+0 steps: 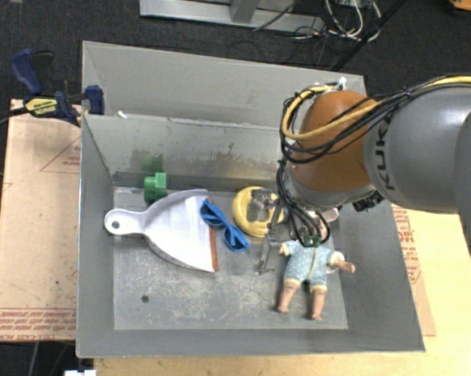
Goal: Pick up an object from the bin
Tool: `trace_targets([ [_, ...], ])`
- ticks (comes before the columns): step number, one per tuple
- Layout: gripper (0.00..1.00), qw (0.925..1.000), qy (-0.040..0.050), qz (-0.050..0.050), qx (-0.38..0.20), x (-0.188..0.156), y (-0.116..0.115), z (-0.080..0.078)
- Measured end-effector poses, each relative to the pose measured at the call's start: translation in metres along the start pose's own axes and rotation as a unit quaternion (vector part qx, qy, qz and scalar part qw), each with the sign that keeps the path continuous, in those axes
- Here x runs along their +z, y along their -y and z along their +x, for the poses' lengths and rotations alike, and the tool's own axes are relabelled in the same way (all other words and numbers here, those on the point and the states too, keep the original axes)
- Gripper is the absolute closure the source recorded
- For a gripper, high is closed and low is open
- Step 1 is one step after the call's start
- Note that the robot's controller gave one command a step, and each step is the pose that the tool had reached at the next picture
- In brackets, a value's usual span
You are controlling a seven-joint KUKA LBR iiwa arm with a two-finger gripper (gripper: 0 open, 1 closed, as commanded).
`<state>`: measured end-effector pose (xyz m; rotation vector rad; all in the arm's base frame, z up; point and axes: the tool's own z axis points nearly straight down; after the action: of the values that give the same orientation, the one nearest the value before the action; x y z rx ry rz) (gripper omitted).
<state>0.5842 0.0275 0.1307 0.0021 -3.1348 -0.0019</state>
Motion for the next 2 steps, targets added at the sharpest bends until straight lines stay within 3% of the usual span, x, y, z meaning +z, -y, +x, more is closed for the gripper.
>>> trace_targets([
  [1,0.0,1.0,0.0039,0.0,0.0,-0.005,0.0,-0.002],
  [2,0.0,1.0,0.0055,0.0,0.004,0.033,-0.006,-0.008],
])
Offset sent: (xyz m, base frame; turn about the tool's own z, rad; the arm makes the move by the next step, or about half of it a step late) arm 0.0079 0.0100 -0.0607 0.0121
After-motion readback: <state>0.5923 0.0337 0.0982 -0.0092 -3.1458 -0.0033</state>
